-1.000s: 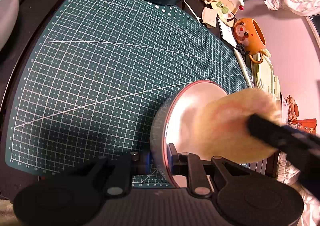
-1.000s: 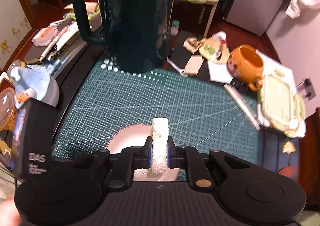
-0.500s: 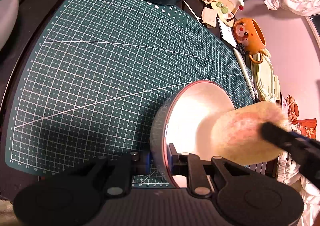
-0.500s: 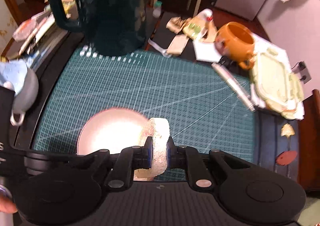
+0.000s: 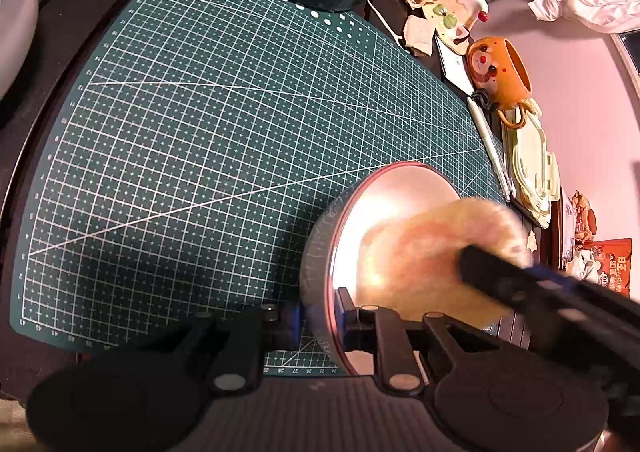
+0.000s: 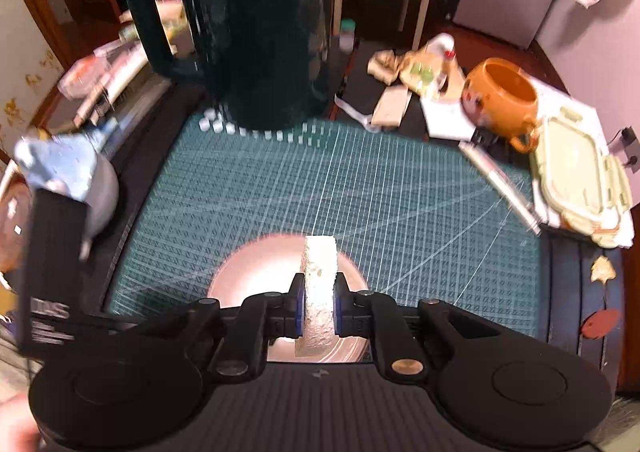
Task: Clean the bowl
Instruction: 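Hold the bowl with the left gripper while the right gripper wipes the sponge around inside, then keep holding the bowl with the left gripper while the right gripper scrubs the inner surface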
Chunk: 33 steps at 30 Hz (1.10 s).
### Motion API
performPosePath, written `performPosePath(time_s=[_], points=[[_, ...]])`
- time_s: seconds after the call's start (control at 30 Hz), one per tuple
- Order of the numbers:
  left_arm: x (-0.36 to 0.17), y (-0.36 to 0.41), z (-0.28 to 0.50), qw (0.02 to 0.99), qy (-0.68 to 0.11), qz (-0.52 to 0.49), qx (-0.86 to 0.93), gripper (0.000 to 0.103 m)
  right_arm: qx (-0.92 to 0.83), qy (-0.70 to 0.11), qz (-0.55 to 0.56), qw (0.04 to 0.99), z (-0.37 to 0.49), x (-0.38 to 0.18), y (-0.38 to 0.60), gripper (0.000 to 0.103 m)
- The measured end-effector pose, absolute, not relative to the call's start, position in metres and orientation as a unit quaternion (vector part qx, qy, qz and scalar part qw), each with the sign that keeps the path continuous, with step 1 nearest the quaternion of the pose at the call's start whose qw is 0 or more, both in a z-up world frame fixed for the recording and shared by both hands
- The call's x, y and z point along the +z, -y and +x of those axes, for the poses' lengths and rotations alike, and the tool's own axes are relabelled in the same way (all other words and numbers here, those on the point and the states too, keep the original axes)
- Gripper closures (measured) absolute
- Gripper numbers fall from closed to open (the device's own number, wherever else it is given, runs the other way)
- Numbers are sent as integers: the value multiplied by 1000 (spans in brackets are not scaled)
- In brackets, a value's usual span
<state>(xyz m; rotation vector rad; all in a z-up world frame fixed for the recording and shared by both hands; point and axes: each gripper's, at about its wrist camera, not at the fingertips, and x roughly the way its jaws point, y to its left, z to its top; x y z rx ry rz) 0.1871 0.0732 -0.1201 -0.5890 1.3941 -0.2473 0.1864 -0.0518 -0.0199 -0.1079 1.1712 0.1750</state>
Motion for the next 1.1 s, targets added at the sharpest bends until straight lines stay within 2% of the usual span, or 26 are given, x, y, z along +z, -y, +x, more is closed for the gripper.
performPosePath(time_s=[0.2, 0.63, 0.97, 1.1], points=[[-119, -71, 187, 720, -631, -266, -111, 86, 55, -552, -99, 826, 185, -28, 55, 91], [-119, -72, 186, 721, -631, -263, -107, 86, 89, -514, -66, 850, 180, 30, 63, 91], [-118, -73, 187, 720, -632, -268, -108, 86, 85, -547, -91, 828, 187, -27, 43, 91], [-118, -73, 187, 720, -631, -267, -108, 86, 70, -544, -93, 831, 188, -30, 51, 91]])
